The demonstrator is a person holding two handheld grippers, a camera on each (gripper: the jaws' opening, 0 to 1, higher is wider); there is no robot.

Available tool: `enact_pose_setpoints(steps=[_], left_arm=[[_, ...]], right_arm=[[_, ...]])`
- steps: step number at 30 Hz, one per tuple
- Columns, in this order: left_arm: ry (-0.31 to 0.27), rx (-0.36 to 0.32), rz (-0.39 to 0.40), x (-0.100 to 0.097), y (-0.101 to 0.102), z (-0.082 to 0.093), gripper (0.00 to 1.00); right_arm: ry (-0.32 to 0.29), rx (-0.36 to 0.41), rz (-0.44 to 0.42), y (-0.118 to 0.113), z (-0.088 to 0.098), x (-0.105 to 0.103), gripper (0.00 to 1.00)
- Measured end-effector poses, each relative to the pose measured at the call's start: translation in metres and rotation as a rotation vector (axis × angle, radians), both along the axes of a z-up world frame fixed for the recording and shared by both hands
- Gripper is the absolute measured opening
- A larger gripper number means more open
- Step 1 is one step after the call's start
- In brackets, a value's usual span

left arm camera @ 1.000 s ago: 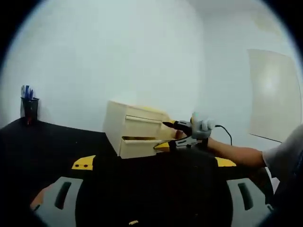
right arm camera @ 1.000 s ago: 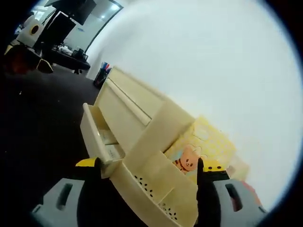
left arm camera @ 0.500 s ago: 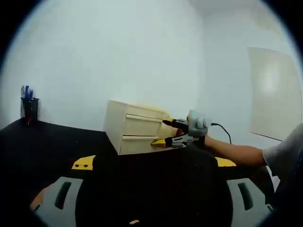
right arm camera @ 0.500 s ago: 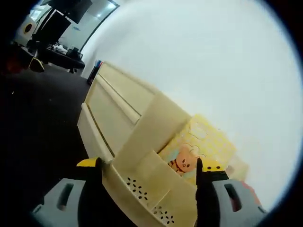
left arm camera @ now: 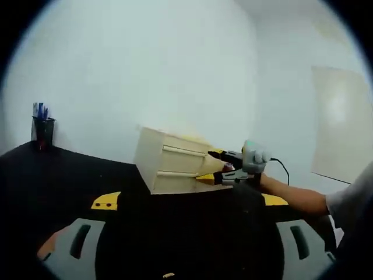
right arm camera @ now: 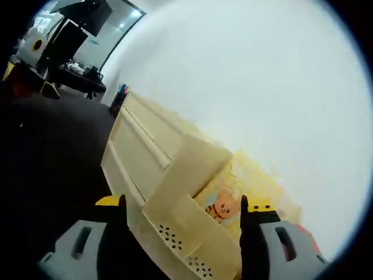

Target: Open the drawer, pick up the cosmetic bottles from the table one by one, place them into the drawer, release the gripper, close the drawer, and move the gripper away

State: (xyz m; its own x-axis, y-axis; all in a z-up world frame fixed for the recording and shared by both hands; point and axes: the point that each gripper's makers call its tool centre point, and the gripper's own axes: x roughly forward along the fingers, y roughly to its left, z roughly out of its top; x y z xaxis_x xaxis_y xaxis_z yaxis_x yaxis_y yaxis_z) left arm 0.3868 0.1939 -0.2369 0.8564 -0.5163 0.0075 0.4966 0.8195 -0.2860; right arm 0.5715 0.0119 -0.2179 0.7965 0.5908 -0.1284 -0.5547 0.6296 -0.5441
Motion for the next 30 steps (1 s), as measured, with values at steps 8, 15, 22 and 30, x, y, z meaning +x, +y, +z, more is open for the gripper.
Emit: enact_pose_setpoints(steps=[8, 15, 22, 30], left_arm=[[0.003, -0.039, 0.05, 0.003, 0.006, 0.002, 0.83], [0.011, -0.02, 0.065, 0.008, 0.004, -0.003, 0.83], [-0.012, 0.011, 0.128, 0.013, 0.012, -0.004, 0.9], [-0.03, 0.086, 0.098, 0.008, 0.006, -0.006, 0.89]], right_arm=[[0.053, -0.02, 0.169, 0.006, 0.059, -0.051, 0.66], [0.077, -0.052, 0.205, 0.003, 0.085, -0.074, 0.63], [0.121, -0.185, 0.252, 0.009, 0.086, -0.104, 0.63], [0.117, -0.275, 0.428, 0.04, 0.092, -0.149, 0.6]])
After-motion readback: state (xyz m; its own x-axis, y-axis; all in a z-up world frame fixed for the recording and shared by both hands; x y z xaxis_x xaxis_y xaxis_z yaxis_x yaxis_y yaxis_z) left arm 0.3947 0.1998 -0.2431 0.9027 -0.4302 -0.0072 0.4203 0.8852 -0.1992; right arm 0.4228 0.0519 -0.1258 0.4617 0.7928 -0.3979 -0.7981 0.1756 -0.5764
